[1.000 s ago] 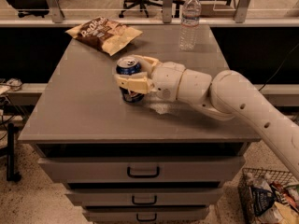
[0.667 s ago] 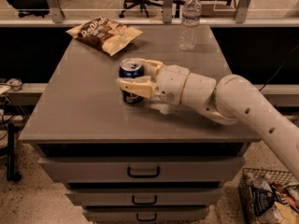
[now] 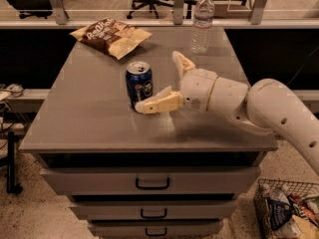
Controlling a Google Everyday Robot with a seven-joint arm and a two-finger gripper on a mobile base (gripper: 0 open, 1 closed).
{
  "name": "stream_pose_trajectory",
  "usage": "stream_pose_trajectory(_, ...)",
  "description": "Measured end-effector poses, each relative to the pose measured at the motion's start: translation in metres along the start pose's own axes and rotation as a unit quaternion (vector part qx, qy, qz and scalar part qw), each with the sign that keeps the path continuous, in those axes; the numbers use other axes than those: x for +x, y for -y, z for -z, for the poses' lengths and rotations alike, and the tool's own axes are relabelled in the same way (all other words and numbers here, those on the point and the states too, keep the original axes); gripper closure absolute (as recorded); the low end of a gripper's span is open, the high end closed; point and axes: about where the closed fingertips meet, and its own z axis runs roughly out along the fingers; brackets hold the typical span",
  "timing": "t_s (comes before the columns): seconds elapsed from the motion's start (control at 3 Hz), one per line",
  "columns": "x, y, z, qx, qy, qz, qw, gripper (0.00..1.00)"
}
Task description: Place pepsi can upright
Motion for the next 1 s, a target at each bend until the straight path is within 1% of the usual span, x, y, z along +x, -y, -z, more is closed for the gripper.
stream_pose_trajectory(0.33, -0.013, 0.013, 0.034, 0.012, -0.039, 0.022, 0.9989, 0.00)
stream_pose_trajectory(0.67, -0.026, 0.023, 0.079, 0.021, -0.084, 0.052, 0.9949, 0.00)
stream_pose_trajectory(1.0, -0.026, 0.019, 0.075, 0.014, -0.083, 0.051, 0.9952, 0.00)
